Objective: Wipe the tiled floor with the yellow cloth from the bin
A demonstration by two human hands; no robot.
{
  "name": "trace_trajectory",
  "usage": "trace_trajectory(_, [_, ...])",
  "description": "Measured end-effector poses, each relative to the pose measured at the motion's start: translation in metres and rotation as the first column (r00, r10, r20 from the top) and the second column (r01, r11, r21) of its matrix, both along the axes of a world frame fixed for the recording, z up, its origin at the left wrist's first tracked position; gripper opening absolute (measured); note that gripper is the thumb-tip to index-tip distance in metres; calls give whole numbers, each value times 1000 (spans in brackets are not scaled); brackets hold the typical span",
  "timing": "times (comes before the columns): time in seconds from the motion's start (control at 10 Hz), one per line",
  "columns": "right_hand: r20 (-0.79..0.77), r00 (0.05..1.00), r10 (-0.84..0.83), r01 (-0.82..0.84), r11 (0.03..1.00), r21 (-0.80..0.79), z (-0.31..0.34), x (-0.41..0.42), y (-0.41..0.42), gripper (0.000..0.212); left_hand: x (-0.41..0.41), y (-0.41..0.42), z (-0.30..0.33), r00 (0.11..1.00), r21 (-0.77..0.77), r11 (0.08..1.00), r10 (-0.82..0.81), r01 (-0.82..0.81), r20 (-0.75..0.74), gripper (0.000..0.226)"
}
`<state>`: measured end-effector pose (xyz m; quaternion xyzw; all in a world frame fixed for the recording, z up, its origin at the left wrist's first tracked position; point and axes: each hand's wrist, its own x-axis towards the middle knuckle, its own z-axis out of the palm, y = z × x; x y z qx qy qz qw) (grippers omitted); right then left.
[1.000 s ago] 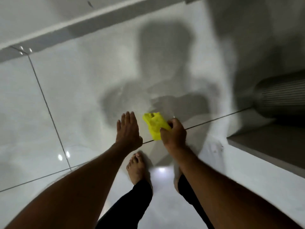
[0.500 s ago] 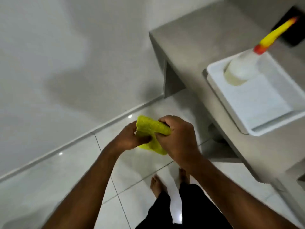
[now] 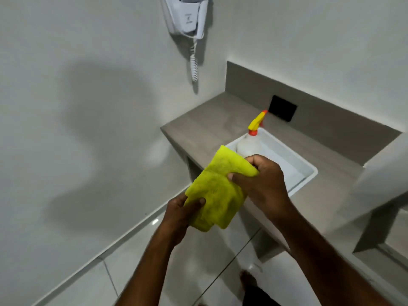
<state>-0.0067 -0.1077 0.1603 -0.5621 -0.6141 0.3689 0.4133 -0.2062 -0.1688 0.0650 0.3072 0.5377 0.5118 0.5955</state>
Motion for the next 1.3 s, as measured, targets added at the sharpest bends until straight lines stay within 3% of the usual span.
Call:
trace_trajectory(0.2, [121, 992, 41, -27, 993, -112, -16, 81, 63, 29, 67, 52, 4, 950, -18, 999, 32, -40, -311, 14])
trace_trajectory(0.4, [365, 927, -87, 140, 983, -122, -69, 153, 139, 31, 149, 120, -7, 789, -119, 993, -79, 7, -609, 12])
trace_trajectory(0.6, [461, 883, -84, 188, 965, -185, -131, 193, 178, 32, 190, 173, -30, 630, -188, 982, -134, -20, -765, 12])
trace_trajectory(0.7, [511, 859, -35, 160, 966, -202, -146, 196, 187, 34, 202, 186, -39, 591, -237, 971, -181, -17, -786, 21])
trace_trajectory(0.8, [585, 811, 35, 106, 973, -204, -157, 192, 190, 34, 208, 195, -43, 600, -323, 945, -231, -48, -766, 45])
trace_trajectory(0.9, [669, 735, 108, 23, 983, -184, -168, 187, 188, 33, 209, 195, -51, 491, -376, 927, -334, 14, -805, 45])
trace_trajectory(1.0, [779, 615, 122, 7, 987, -160, -174, 184, 188, 31, 214, 186, -57, 218, -319, 940, -339, 121, -915, 37])
trace_trajectory(1.1, [929, 354, 110, -69, 993, -91, -163, 174, 186, 16, 219, 175, -59, -169, -328, 922, -297, 207, -940, 39])
trace_trajectory(1.2, [983, 185, 18, -141, 990, 8, -148, 164, 187, 11, 211, 179, -57, -329, -341, 901, -247, 267, -911, 35])
trace_trajectory(1.3, [988, 155, 0, -217, 976, 34, -137, 160, 186, 15, 191, 184, -43, -342, -326, 899, -221, 292, -913, 36])
